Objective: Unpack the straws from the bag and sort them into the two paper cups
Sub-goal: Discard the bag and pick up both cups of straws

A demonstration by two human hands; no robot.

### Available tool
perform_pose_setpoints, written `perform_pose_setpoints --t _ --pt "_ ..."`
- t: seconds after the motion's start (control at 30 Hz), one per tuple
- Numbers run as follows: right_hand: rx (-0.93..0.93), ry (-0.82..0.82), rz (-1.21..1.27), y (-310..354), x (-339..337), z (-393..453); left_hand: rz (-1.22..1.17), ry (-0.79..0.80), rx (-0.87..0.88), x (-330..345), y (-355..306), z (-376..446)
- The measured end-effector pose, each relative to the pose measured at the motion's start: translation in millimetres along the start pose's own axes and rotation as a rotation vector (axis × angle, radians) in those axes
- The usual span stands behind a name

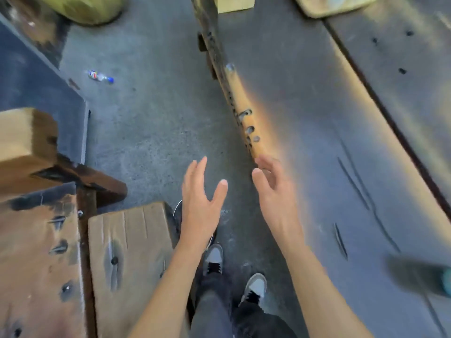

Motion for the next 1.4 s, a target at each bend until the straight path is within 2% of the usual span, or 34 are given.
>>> perform_pose_setpoints --t 0.13,0.3,0.43,0.57,0.77,0.97,1.13,1.4 --pt "-0.119 -0.182 -0.09 69 -91 -19 0.129 0.103 0.257 11 -115 -26" --pt "-0.253 -0.357 -0.434 128 -202 -49 0.299 0.168 0.551 45 -236 -73" --pt "-0.225 -0.55 -0.641 152 -282 -88 0.346 0.253 0.731 82 -304 -121" --pt "-0.122 -0.731 -0.738 155 -346 -140 0.382 0.374 0.906 123 -346 -171" --pt "0.064 -0.995 -0.755 141 -423 -237 0.381 0.541 1.099 185 -383 -249" --pt "0.193 -1.122 -0.777 121 -472 -323 0.383 0.609 1.225 230 -392 -330" --pt "0.245 -1.145 -0.766 103 -495 -367 0.414 0.622 1.248 252 -385 -375" --pt "0.265 -1.146 -0.749 84 -511 -379 0.459 0.607 1.255 270 -381 -384"
Point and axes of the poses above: each hand's wrist, its own z-axis towards the middle knuckle, its own x-axis out of the palm, y = z × x, the point moved 7 cm from there along z, towards the middle knuckle, and after that the axes turned 7 degrees about -x, right-handed, at the moved point
